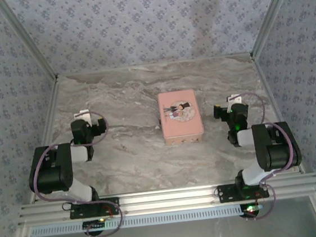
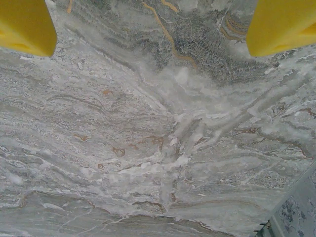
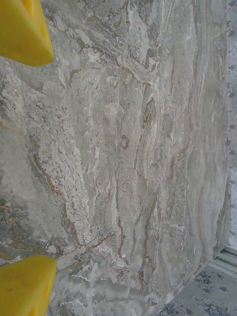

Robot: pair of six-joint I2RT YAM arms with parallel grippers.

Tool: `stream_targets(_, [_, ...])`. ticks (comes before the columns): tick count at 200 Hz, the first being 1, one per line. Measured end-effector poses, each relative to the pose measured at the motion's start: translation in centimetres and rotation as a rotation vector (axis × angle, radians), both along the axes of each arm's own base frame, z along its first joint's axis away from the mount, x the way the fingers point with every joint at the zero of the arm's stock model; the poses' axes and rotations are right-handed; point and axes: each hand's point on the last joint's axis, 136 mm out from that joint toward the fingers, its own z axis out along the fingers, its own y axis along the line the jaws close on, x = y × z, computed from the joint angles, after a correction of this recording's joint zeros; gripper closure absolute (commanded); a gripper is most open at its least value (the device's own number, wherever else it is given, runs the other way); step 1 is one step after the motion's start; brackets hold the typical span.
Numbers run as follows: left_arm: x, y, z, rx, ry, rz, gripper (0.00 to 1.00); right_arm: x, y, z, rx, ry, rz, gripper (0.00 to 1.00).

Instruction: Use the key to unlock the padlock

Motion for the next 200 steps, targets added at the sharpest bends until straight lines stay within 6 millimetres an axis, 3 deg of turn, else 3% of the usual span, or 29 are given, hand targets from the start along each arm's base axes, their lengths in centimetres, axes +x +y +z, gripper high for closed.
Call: stream_targets(200, [-0.01,0.0,-0.01,0.0,0.001,0.0,0.02,0.07,0.17,-0.03,0.003,0.005,0.01,0.0])
